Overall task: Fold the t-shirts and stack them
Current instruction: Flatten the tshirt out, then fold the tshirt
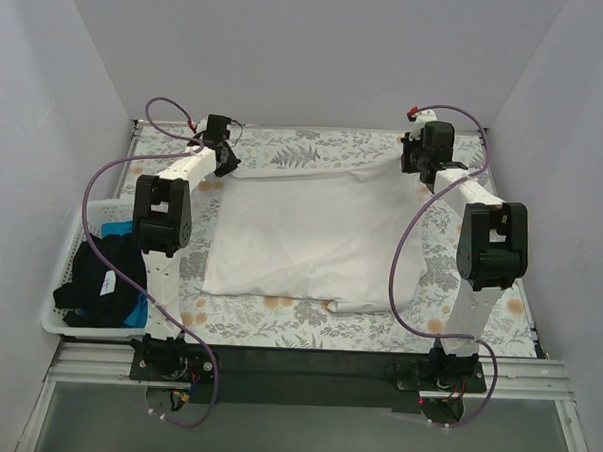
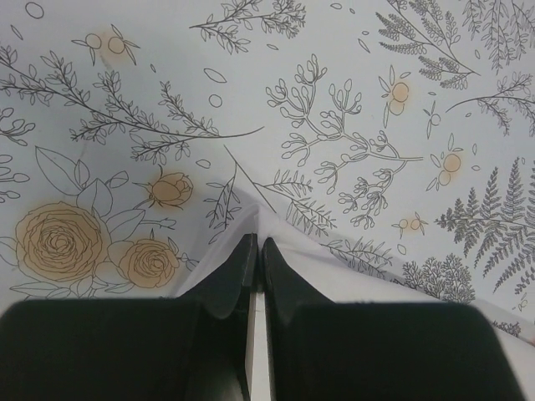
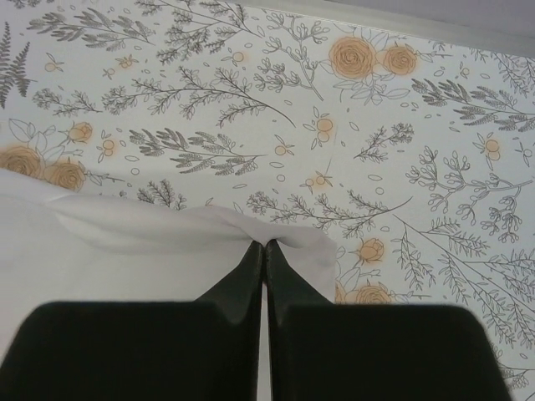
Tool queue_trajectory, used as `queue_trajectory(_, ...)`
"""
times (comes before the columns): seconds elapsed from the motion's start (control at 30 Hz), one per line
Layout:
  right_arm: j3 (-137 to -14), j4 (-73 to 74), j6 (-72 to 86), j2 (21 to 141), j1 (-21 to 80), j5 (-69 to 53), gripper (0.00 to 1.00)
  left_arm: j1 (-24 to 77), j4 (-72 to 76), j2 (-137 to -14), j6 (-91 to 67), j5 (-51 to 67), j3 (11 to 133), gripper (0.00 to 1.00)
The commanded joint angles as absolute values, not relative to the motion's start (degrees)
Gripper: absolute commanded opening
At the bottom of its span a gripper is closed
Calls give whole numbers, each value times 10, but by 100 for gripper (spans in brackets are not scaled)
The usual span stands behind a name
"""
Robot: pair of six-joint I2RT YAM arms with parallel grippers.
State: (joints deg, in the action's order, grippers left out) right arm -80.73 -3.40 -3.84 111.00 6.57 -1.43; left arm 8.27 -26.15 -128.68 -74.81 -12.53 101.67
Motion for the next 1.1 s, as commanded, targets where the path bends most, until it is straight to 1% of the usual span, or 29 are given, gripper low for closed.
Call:
queue_trajectory(0.0, -839, -73, -35, 1110, 58, -53, 1, 74, -243, -1271, -744, -108, 1030, 0)
queue_trajectory(0.1, -849, -75, -28, 1112, 55, -62, 1, 69, -237, -1268, -740, -105, 1041, 0)
queue_trajectory(0.23, -904, -65, -38, 1141, 51, -72, 1, 63, -250, -1289, -727, -101, 1116, 0)
queue_trajectory(0.4, -926, -60, -18, 1172, 41, -94, 1, 53, -262, -1311, -744, -77, 1134, 0)
queue_trajectory(0.57, -924, -54, -8, 1171, 40, -112, 1, 50, -261, -1308, -743, -53, 1124, 0)
queue_trajectory(0.8, -893, -27, 30, 1129, 40, -131, 1, 38, -273, -1288, -752, -24, 1118, 0)
queue_trajectory(1.07, -817, -1, 47, 1057, 40, -120, 1, 24, -352, -1276, -746, -1, 1126, 0)
